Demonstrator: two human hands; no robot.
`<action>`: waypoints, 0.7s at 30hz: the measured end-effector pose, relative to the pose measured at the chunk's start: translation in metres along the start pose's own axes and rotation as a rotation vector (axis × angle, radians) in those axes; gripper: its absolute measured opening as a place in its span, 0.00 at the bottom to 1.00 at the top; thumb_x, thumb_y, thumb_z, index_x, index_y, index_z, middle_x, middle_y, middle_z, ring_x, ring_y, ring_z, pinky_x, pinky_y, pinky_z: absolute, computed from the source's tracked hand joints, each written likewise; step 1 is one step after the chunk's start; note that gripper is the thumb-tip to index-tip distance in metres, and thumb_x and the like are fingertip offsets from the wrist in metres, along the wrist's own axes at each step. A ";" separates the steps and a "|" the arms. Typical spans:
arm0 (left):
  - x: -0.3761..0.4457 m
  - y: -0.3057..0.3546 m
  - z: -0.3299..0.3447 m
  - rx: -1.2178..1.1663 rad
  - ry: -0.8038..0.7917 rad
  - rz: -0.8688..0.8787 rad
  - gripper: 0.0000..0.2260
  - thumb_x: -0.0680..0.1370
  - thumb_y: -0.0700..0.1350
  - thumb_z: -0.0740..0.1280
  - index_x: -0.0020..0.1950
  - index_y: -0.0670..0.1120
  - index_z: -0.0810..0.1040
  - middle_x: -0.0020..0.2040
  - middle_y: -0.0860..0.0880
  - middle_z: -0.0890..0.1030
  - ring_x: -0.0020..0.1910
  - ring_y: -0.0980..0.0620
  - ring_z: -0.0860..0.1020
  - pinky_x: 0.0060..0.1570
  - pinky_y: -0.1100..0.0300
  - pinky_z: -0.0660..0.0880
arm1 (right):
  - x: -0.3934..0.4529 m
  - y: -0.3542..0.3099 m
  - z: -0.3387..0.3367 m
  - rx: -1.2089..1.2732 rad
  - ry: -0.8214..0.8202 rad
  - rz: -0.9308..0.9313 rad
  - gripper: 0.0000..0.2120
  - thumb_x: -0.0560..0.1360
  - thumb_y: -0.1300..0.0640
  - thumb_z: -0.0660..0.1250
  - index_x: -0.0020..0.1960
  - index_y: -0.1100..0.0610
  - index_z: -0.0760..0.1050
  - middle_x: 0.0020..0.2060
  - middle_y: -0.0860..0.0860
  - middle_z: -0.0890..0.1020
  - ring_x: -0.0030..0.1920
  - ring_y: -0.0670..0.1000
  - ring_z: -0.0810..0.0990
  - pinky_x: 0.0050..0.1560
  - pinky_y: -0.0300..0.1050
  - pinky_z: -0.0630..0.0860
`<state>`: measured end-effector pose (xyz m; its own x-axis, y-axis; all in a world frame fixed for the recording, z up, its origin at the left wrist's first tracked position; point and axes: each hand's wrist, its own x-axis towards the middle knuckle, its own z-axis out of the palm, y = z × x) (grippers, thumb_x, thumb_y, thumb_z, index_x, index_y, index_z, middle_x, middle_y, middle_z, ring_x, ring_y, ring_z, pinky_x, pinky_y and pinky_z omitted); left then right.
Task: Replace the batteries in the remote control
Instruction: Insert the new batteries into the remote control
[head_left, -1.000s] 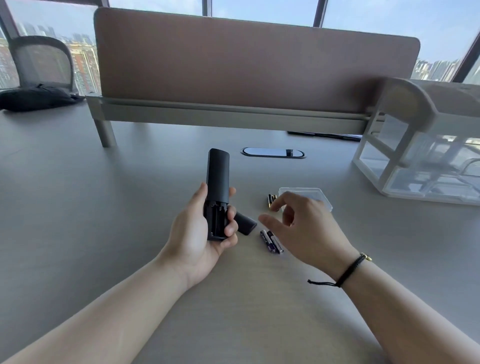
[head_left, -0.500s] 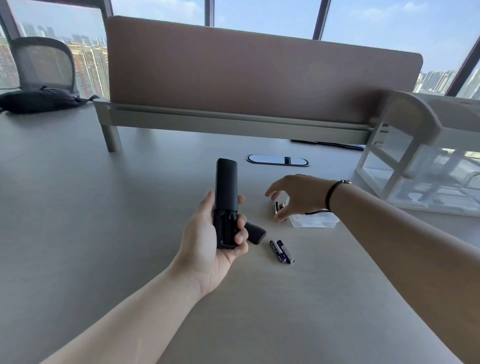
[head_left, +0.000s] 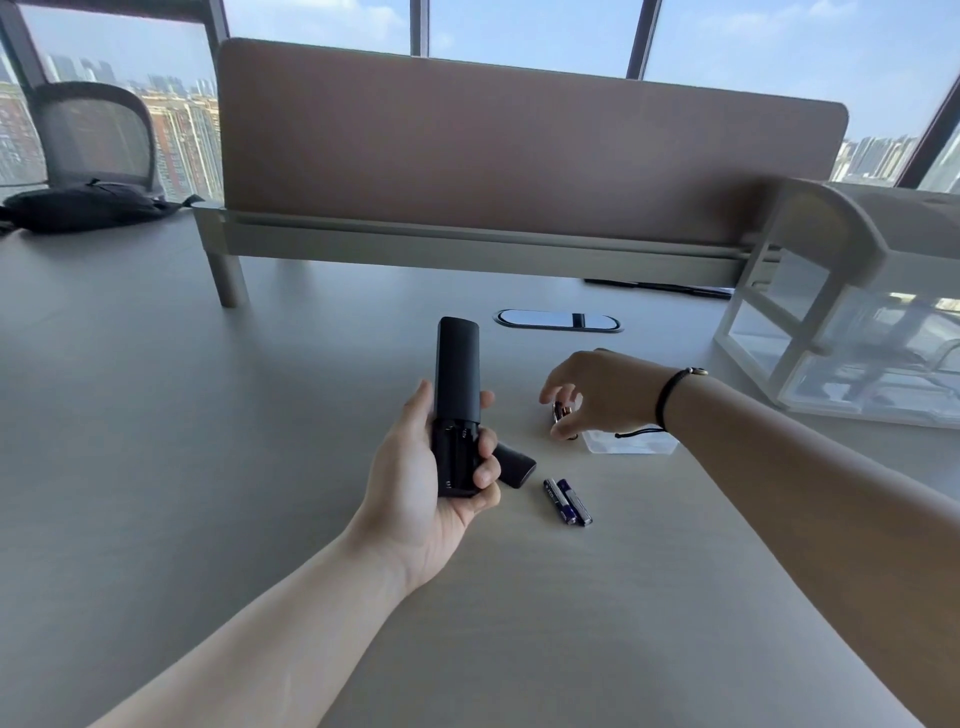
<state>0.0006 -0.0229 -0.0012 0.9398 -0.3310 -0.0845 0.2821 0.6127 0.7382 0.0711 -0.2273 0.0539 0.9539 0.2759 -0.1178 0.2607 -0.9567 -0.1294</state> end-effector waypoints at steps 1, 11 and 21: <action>0.000 0.000 0.000 0.000 0.001 -0.001 0.24 0.80 0.61 0.56 0.60 0.43 0.76 0.34 0.44 0.71 0.27 0.49 0.64 0.31 0.57 0.58 | 0.001 0.000 0.000 -0.005 0.004 -0.003 0.19 0.71 0.49 0.75 0.60 0.52 0.80 0.50 0.47 0.84 0.52 0.51 0.79 0.58 0.49 0.76; -0.001 0.000 0.000 0.005 0.002 0.002 0.23 0.80 0.61 0.56 0.58 0.43 0.77 0.34 0.44 0.72 0.27 0.50 0.66 0.28 0.59 0.61 | 0.000 0.001 0.000 0.005 0.035 -0.038 0.17 0.69 0.46 0.75 0.56 0.49 0.82 0.47 0.45 0.84 0.50 0.48 0.80 0.57 0.49 0.77; -0.006 0.002 0.006 0.070 0.009 0.001 0.22 0.81 0.59 0.56 0.58 0.43 0.78 0.34 0.44 0.71 0.27 0.48 0.66 0.28 0.58 0.60 | -0.077 -0.053 0.024 1.494 0.439 -0.057 0.10 0.64 0.64 0.77 0.44 0.60 0.80 0.41 0.56 0.83 0.39 0.55 0.87 0.42 0.45 0.82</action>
<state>-0.0060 -0.0240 0.0049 0.9418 -0.3241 -0.0891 0.2672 0.5613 0.7833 -0.0198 -0.1951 0.0461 0.9849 0.0044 0.1732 0.1722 0.0846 -0.9814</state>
